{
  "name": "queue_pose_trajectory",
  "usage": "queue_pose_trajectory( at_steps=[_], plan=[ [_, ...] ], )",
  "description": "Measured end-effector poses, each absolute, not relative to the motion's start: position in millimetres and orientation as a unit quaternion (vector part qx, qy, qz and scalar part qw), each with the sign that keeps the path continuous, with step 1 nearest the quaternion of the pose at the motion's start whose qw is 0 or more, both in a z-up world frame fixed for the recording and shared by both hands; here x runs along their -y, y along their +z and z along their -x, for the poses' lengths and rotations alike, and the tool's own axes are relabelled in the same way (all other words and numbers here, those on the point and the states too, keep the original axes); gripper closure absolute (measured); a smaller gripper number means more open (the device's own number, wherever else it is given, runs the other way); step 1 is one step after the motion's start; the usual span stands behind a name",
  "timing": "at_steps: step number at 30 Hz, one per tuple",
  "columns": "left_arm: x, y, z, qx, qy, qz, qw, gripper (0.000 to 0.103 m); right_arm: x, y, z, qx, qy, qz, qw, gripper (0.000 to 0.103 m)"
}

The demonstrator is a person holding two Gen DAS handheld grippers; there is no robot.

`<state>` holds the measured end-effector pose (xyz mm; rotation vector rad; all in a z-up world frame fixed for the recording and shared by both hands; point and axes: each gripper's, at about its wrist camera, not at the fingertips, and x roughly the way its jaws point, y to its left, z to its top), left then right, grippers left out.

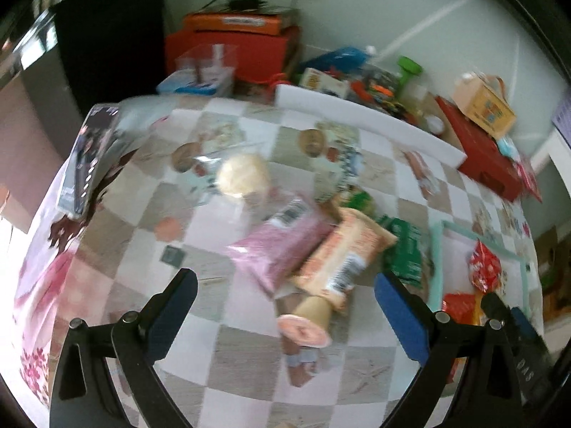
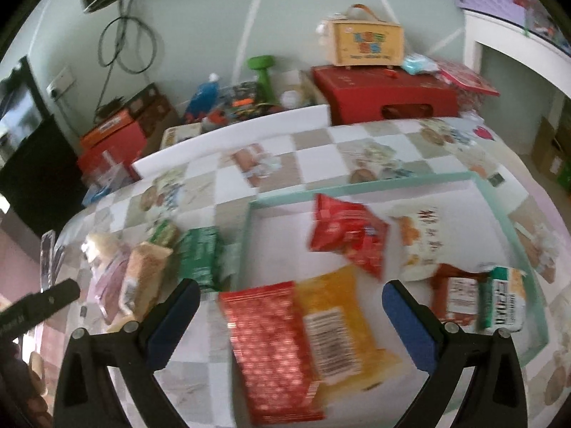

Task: Organize snacks
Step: 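Move both open grippers back toward the remaining snacks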

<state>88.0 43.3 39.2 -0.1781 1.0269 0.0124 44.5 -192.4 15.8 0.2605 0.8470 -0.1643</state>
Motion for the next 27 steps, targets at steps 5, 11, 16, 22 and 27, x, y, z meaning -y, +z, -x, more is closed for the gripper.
queue_pose_trajectory(
  at_steps=[5, 11, 16, 22, 27],
  plan=[
    [-69.4, 26.8, -89.0, -0.508, 0.023, 0.112, 0.854, 0.004, 157.3, 15.0, -53.2, -0.412, -0.049, -0.113, 0.903, 0.0],
    [-88.6, 13.9, -90.1, -0.523, 0.036, 0.13, 0.842, 0.004, 118.2, 9.5, -62.6, -0.42, -0.014, -0.1, 0.902, 0.0],
    [-98.6, -2.5, -95.1, -0.542, 0.044, 0.136, 0.828, 0.004, 93.8, -1.2, -68.4, -0.434, 0.003, -0.083, 0.897, 0.0],
    [-109.7, -17.2, -100.6, -0.561, 0.055, 0.136, 0.815, 0.004, 70.9, -14.8, -73.3, -0.451, 0.016, -0.064, 0.89, 0.0],
    [-121.7, -21.7, -100.2, -0.567, 0.069, 0.144, 0.808, 0.004, 52.8, -23.2, -74.9, -0.458, 0.029, -0.05, 0.887, 0.0]
  ],
)
